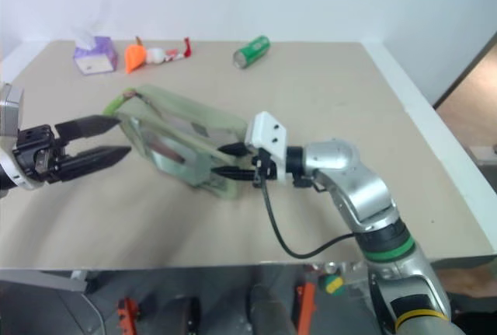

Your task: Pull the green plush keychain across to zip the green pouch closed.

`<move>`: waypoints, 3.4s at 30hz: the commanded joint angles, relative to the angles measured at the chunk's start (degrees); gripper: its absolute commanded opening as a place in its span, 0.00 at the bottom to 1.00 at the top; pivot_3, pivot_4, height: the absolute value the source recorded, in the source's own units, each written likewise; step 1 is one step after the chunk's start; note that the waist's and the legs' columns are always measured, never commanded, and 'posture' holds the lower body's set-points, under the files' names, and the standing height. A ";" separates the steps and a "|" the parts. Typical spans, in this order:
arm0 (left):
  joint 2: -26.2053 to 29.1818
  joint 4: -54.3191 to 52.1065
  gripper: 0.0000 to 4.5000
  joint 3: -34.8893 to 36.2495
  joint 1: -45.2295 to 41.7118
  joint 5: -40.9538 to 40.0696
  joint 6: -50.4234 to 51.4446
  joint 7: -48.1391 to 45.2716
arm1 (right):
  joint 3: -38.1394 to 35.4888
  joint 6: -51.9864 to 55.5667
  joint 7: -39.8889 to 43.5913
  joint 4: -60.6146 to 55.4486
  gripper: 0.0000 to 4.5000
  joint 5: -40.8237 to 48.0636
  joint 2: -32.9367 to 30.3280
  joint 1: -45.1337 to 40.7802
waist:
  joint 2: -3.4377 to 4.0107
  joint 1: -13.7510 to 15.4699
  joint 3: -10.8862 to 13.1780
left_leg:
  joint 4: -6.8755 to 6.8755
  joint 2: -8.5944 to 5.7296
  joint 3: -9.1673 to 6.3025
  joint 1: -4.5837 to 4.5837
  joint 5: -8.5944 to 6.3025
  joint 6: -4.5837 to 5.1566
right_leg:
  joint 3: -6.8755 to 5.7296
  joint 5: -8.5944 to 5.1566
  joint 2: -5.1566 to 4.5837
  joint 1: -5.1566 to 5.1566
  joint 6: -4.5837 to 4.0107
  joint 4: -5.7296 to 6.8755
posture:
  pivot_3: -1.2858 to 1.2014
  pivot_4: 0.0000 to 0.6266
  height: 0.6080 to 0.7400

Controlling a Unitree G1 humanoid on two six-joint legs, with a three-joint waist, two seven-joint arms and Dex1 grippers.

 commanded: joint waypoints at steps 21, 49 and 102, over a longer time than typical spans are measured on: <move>-1.95 5.39 1.00 1.61 -1.90 -1.65 -1.39 2.05 | -7.83 -11.05 18.54 14.64 0.01 -0.27 -11.69 -8.75 | 0.02 0.22 0.01 | 0.09 -0.03 -0.01 -0.01 -0.01 0.02 | -0.01 0.00 -0.03 0.03 0.00 0.03 | 0.52 0.24 1.00; -3.15 3.86 1.00 2.30 0.08 -2.87 -1.54 5.23 | -12.24 -15.25 26.35 26.70 1.00 -3.00 -14.78 -12.56 | 0.16 0.07 0.10 | 0.13 -0.01 0.06 0.03 0.09 0.05 | 0.05 0.12 0.01 0.04 0.01 0.09 | 0.52 0.24 1.00; -7.93 11.07 1.00 -3.34 0.94 5.24 -1.61 8.26 | -14.46 0.01 12.55 4.77 0.01 6.18 -12.16 4.56 | 0.20 -0.06 0.13 | 0.16 -0.01 0.04 0.10 0.10 0.07 | 0.10 0.13 0.08 0.05 0.03 0.20 | 0.52 0.24 1.00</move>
